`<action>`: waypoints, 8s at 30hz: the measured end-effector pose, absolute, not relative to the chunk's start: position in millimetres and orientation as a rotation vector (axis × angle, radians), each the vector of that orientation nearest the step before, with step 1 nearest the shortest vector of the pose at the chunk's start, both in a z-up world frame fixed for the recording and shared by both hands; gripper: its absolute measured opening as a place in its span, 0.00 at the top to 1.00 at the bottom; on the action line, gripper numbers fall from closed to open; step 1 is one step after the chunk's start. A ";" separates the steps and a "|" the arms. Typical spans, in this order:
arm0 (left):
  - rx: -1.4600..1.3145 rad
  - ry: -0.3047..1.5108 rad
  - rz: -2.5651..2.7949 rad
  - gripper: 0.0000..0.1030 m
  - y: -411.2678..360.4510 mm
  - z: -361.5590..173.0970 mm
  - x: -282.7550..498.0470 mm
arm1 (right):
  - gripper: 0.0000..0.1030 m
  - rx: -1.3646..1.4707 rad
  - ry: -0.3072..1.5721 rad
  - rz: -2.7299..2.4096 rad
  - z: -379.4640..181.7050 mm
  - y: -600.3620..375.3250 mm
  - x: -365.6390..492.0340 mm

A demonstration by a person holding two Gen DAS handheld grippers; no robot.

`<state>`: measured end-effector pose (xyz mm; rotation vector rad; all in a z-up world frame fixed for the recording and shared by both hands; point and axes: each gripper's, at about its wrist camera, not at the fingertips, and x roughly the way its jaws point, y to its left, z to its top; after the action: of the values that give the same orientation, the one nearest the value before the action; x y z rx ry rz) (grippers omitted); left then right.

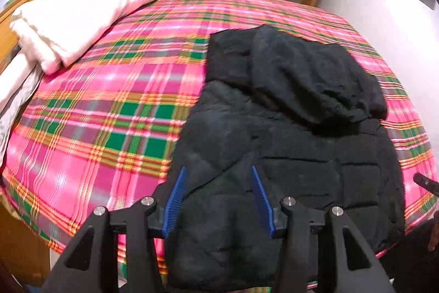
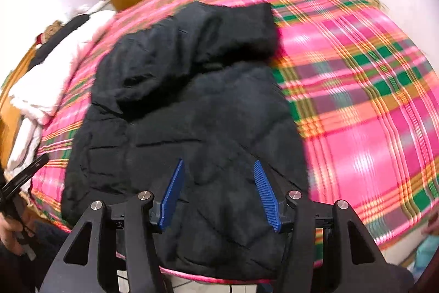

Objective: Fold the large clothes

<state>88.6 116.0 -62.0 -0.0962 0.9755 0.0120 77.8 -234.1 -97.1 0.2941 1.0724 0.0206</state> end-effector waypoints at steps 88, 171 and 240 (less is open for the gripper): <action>-0.817 1.055 -0.109 0.74 173.3 -101.6 421.8 | 0.55 1.063 1.011 0.186 -111.8 -346.7 389.6; 0.007 0.811 -0.179 0.52 -16.6 -153.1 461.1 | 0.74 0.149 0.823 0.000 -166.0 -227.4 429.8; -0.219 0.788 -0.089 0.30 106.3 -96.0 437.8 | 0.71 0.178 0.819 -0.103 -128.5 -272.0 404.7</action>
<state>437.8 106.3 -96.0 -0.2186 0.7877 -0.0889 404.7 -272.0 -128.5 0.1776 0.8190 -0.1030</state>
